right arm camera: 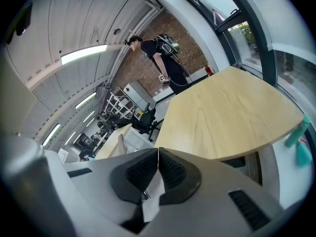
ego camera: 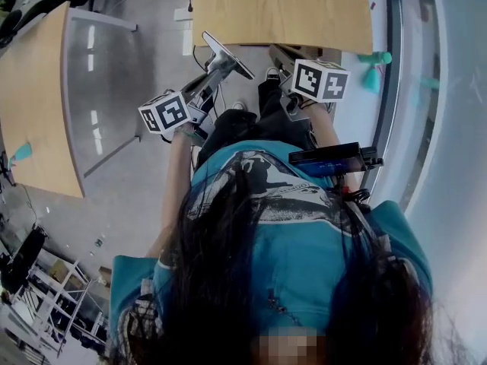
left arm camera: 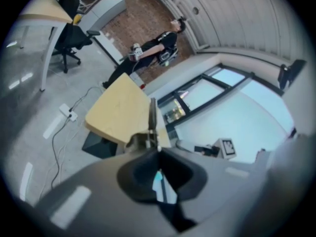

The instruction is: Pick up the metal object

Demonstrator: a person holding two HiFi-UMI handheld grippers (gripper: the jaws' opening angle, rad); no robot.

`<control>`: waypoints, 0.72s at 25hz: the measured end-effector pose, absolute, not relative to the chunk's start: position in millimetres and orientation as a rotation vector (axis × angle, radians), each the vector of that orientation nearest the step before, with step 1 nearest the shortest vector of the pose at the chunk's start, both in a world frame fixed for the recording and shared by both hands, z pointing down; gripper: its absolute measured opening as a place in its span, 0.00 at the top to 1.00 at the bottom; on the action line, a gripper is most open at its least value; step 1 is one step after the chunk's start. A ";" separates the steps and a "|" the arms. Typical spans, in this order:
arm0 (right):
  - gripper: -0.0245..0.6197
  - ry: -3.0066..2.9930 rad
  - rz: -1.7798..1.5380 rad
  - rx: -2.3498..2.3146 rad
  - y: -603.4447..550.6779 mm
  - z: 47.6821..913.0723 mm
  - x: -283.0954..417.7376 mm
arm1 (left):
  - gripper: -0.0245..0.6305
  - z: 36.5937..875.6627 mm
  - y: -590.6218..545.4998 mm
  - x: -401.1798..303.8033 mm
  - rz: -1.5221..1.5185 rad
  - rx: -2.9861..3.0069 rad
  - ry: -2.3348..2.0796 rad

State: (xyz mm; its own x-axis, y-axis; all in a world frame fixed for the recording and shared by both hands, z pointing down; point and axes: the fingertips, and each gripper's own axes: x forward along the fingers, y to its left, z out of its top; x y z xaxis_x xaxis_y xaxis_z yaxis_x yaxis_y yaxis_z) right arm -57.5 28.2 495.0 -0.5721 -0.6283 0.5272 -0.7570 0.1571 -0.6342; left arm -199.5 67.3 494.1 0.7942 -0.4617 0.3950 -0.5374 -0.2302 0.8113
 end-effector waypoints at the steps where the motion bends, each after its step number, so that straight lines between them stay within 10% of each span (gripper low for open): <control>1: 0.94 -2.270 1.385 1.399 15.5 493.9 -41.6 | 0.95 492.4 49.8 -183.1 0.095 1.881 -0.744; 6: 0.94 -2.210 1.387 1.482 -73.3 491.4 64.5 | 0.95 484.7 -64.4 -75.4 0.109 1.929 -0.671; 18: 0.94 -2.147 1.395 1.544 -75.8 497.2 78.1 | 0.95 495.3 -82.3 -55.0 0.152 1.962 -0.596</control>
State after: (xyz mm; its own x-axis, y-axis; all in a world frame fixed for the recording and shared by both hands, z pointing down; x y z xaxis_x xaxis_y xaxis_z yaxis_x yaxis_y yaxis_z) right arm 78.1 -75.8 497.2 -0.4580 -0.6669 0.5878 -0.8080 0.0367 -0.5880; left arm -55.0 -82.3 495.3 0.8687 -0.3402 0.3600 -0.4712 -0.3433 0.8125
